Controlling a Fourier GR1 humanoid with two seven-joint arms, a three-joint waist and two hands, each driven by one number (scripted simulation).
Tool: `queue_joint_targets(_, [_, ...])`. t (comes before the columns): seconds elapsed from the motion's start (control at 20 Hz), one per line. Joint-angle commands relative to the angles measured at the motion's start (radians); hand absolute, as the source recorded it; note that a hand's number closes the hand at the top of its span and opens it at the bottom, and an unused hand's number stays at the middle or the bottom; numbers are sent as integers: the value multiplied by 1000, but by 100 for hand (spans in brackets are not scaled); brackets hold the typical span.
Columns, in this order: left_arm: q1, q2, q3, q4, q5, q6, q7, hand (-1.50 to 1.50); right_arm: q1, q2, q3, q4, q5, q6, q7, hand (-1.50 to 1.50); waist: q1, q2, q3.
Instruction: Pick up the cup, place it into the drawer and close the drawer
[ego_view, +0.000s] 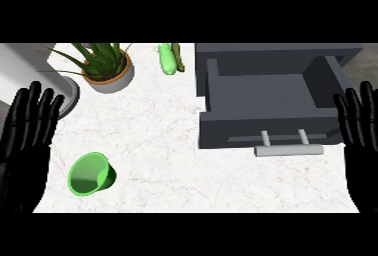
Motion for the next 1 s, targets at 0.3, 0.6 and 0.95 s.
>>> queue_joint_targets(0.3, [193, 80, 75, 3, 425, -276, 16, -150, 10, -65, 65, 21, 7, 97, 65, -150, 58, 11, 0])
queue_joint_targets(0.6, [163, 164, 235, 211, 578, -426, -49, -150, -69, -82, 16, 125, -38, 130, 58, -150, 37, 12, 3])
queue_joint_targets(0.95, [165, 137, 237, 375, 426, -483, -134, -150, -180, -90, -50, 225, -45, 130, 37, -150, 37, 11, 3])
